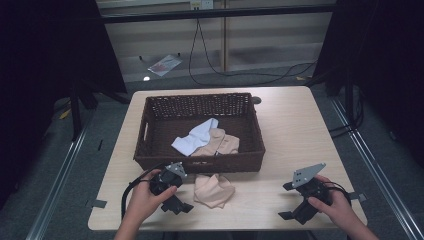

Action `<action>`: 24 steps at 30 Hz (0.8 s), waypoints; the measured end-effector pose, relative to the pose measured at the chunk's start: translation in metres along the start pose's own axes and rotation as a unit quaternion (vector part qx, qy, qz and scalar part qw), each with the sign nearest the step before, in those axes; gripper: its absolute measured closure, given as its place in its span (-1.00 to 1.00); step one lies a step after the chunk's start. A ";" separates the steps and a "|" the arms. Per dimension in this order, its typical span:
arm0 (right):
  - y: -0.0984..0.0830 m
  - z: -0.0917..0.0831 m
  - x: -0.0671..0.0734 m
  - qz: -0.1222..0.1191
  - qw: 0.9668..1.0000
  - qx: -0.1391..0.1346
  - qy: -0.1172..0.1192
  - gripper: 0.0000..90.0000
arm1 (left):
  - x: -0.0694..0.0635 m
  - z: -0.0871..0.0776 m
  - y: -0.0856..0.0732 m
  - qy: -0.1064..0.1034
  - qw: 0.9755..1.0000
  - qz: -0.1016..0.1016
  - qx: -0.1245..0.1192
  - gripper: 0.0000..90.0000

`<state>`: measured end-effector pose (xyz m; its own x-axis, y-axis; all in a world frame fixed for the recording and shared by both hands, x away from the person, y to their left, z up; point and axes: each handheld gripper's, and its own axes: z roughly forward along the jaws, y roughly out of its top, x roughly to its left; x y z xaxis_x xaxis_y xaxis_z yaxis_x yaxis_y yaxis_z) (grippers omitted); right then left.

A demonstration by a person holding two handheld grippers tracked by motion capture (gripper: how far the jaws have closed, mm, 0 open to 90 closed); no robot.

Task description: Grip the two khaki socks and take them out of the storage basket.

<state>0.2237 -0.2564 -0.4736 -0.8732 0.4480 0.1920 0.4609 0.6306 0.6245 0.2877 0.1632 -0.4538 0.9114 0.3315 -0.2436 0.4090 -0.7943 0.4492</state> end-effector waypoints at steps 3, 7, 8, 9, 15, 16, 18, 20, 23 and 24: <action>0.000 0.000 0.000 0.000 1.000 0.000 -0.001 -0.95 | 0.000 0.004 -0.004 0.001 1.000 0.002 -0.001 -0.91; 0.000 0.001 0.000 -0.002 1.000 0.002 0.004 -0.95 | 0.000 0.006 -0.007 0.000 1.000 0.007 -0.003 -0.91; 0.000 0.001 0.000 -0.002 1.000 0.002 0.003 -0.95 | -0.001 0.006 -0.007 0.001 1.000 0.005 -0.007 -0.91; 0.000 0.001 0.000 -0.002 1.000 0.002 0.003 -0.95 | -0.001 0.006 -0.008 0.001 1.000 0.005 -0.010 -0.91; 0.000 0.003 0.001 -0.002 1.000 0.002 0.003 -0.95 | -0.002 0.008 -0.012 0.008 1.000 0.012 -0.019 -0.91; 0.000 0.003 0.001 -0.001 1.000 0.002 0.003 -0.95 | -0.002 0.008 -0.012 0.008 1.000 0.015 -0.022 -0.91; 0.001 0.003 0.001 -0.003 1.000 0.001 0.004 -0.95 | -0.003 0.008 -0.013 0.004 0.999 0.018 -0.034 -0.91; 0.001 0.003 0.002 -0.004 1.000 0.001 0.004 -0.95 | -0.003 0.008 -0.013 0.005 0.999 0.022 -0.039 -0.91; 0.001 0.003 0.002 -0.005 1.000 0.002 0.004 -0.95 | -0.003 0.008 -0.013 -0.002 0.999 0.024 -0.043 -0.91; 0.001 0.003 0.002 -0.005 1.000 0.002 0.003 -0.95 | -0.003 0.008 -0.013 -0.003 0.999 0.024 -0.043 -0.91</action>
<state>0.2232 -0.2534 -0.4749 -0.8787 0.4374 0.1912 0.4530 0.6380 0.6227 0.2794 0.1690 -0.4656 0.9297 0.2919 -0.2248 0.3681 -0.7628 0.5316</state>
